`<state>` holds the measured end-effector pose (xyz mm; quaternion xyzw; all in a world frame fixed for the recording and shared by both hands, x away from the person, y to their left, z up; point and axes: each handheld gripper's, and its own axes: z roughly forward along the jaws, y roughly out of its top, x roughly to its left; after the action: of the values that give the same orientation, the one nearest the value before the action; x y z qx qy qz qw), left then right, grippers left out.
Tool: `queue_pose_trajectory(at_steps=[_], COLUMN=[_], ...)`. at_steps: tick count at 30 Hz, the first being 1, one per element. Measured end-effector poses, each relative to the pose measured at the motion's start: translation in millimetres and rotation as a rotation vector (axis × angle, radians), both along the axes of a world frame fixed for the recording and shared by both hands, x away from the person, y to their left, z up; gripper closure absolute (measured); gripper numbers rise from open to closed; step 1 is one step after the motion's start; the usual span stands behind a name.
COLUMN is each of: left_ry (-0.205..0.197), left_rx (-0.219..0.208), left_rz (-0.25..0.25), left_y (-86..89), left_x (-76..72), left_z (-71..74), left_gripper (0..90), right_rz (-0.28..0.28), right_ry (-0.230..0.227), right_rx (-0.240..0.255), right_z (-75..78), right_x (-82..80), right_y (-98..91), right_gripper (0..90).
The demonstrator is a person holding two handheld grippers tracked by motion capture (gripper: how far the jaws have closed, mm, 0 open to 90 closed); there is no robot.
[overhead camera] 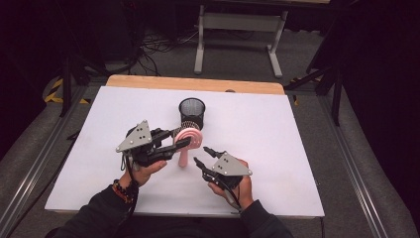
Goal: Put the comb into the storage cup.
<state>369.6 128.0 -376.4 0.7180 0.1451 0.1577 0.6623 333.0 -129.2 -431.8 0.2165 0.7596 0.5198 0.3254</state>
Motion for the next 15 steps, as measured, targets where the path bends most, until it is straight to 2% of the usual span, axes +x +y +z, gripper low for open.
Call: queue_pose_trajectory(at_steps=[4, 8, 15], left_ry=[-0.002, -0.004, -0.018], left_rx=[-0.002, -0.010, -0.013], left_rz=[0.015, 0.030, 0.054], left_y=[5.3, 11.2, 20.5], left_x=[1.1, 2.7, 3.7], left_z=[0.7, 1.3, 4.6], left_gripper=[63.2, 63.2, 63.2], right_rz=[-0.030, -0.053, -0.110], right_ry=[-0.002, -0.024, -0.047], right_rx=[0.013, 0.024, 0.006], right_z=[4.4, 7.2, 5.7], right_x=[-0.5, -2.7, -5.1], right_y=[-11.1, -21.5, -40.0], right_gripper=[44.4, 39.3, 30.6])
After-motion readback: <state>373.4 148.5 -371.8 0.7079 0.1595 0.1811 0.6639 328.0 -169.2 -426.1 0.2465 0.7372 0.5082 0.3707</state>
